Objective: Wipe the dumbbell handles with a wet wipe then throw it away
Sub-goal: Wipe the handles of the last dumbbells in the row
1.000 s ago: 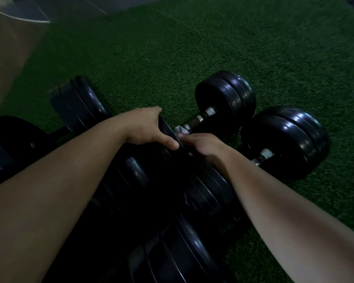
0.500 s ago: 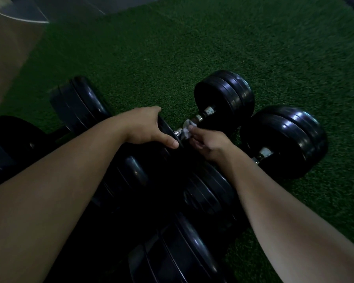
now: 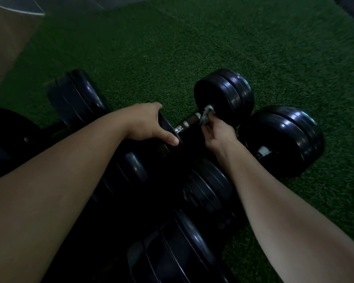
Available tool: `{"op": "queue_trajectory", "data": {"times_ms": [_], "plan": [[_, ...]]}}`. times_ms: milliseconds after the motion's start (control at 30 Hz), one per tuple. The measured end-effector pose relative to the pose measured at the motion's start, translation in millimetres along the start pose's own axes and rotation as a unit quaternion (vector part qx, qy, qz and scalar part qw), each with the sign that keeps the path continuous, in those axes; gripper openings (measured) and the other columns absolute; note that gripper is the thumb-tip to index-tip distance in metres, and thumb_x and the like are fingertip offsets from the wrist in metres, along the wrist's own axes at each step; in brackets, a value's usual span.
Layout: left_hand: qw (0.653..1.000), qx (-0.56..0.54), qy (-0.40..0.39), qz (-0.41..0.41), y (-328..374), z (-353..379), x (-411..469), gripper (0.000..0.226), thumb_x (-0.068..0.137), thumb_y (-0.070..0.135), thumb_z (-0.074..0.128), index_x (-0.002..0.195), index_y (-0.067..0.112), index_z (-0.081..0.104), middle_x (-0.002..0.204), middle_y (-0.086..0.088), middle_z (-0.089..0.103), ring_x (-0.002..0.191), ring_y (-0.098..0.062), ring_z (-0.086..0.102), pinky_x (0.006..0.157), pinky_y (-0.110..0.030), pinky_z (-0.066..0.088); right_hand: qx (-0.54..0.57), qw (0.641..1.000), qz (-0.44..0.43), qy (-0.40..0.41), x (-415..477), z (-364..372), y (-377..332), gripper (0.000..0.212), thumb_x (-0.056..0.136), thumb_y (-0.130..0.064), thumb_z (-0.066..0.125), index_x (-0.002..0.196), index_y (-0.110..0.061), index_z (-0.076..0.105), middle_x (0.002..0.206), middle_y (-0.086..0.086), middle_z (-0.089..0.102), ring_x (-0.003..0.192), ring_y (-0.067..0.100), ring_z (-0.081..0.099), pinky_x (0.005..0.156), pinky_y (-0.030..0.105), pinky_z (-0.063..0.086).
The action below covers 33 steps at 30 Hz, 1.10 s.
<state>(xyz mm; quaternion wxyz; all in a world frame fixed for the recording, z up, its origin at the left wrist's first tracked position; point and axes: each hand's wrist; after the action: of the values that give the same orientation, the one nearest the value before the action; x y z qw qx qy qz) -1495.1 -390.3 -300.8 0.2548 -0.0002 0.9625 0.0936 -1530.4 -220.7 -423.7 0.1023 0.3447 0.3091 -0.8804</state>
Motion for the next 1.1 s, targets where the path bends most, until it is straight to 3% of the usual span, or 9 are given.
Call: {"op": "queue_trajectory", "data": {"times_ms": [167,300,400,467,600,667,733,933,1100], "plan": [[1.000,-0.003,-0.004,0.001,-2,1,2,0.127,0.055,0.070,0.079,0.156,0.019,0.021,0.156,-0.004,0.036,0.141,-0.025,0.036,0.112,-0.038,0.034,-0.028,0.999,-0.014,0.004,-9,0,-3,0.022,0.092,0.005,0.059,0.076,-0.009,0.062,0.052,-0.002,0.066,0.061,0.010,0.065,0.054,0.018,0.055],[1.000,-0.005,-0.007,0.003,-3,0,3,0.128,0.053,0.071,0.079,0.156,0.022,0.023,0.157,-0.003,0.035,0.142,-0.025,0.035,0.114,-0.039,0.033,-0.068,0.996,-0.054,-0.024,-16,-9,-3,0.017,0.089,0.011,0.057,0.081,-0.002,0.066,0.063,0.007,0.069,0.060,0.014,0.066,0.060,0.022,0.058],[1.000,-0.006,-0.007,0.006,-4,1,3,0.127,0.052,0.072,0.079,0.155,0.022,0.024,0.157,-0.003,0.036,0.142,-0.025,0.036,0.114,-0.039,0.033,-0.203,0.962,-0.172,-0.055,-19,-14,-4,0.010,0.089,0.004,0.063,0.095,-0.001,0.069,0.072,0.002,0.072,0.062,0.010,0.067,0.062,0.021,0.054],[1.000,-0.005,-0.008,0.011,-4,0,3,0.126,0.053,0.072,0.079,0.155,0.022,0.025,0.157,-0.003,0.036,0.141,-0.024,0.036,0.114,-0.037,0.033,-0.357,0.880,-0.306,-0.063,-26,-10,-8,0.010,0.090,-0.008,0.069,0.096,-0.015,0.071,0.071,-0.011,0.073,0.067,0.001,0.069,0.069,0.018,0.053],[1.000,-0.005,-0.012,0.015,-3,0,3,0.125,0.052,0.073,0.077,0.154,0.022,0.027,0.155,-0.003,0.039,0.139,-0.024,0.040,0.111,-0.037,0.036,-0.620,0.617,-0.474,-0.098,-32,-1,-16,0.028,0.093,-0.010,0.059,0.116,-0.023,0.068,0.096,-0.009,0.073,0.093,0.011,0.069,0.085,0.027,0.054],[1.000,-0.010,-0.011,0.019,-4,0,3,0.122,0.054,0.071,0.078,0.154,0.023,0.028,0.154,-0.003,0.040,0.138,-0.023,0.041,0.110,-0.036,0.036,-0.739,0.470,-0.468,-0.119,-24,-3,-20,0.036,0.093,-0.009,0.051,0.125,-0.024,0.062,0.118,0.001,0.069,0.107,0.027,0.066,0.087,0.040,0.054],[1.000,-0.014,-0.009,0.024,-4,0,2,0.117,0.057,0.068,0.079,0.153,0.024,0.030,0.153,-0.002,0.041,0.137,-0.023,0.041,0.108,-0.035,0.036,-0.799,0.397,-0.428,-0.146,-16,-8,-28,0.039,0.095,-0.012,0.046,0.129,-0.026,0.057,0.131,0.004,0.061,0.115,0.033,0.062,0.090,0.045,0.053],[1.000,-0.017,-0.005,0.026,-4,0,1,0.111,0.059,0.068,0.079,0.151,0.027,0.033,0.151,-0.001,0.042,0.134,-0.024,0.043,0.104,-0.036,0.038,-0.840,0.334,-0.398,-0.155,-7,-11,-45,0.046,0.098,-0.009,0.042,0.141,-0.021,0.050,0.150,0.007,0.046,0.136,0.029,0.047,0.104,0.047,0.046],[0.999,-0.022,-0.002,0.029,-4,1,1,0.110,0.059,0.067,0.079,0.151,0.028,0.033,0.150,0.001,0.043,0.133,-0.023,0.045,0.097,-0.033,0.038,-0.789,0.421,-0.408,-0.181,-14,-12,-37,0.038,0.092,-0.017,0.049,0.127,-0.027,0.062,0.123,0.009,0.068,0.108,0.033,0.066,0.090,0.044,0.053]]}}
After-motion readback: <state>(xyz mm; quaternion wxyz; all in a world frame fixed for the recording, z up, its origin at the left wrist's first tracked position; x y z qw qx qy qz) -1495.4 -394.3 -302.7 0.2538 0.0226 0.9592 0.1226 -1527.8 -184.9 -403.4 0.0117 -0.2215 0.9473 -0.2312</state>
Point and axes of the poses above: each hand's wrist, its own x-axis towards the middle knuckle, its own z-axis out of the palm, y = z × x
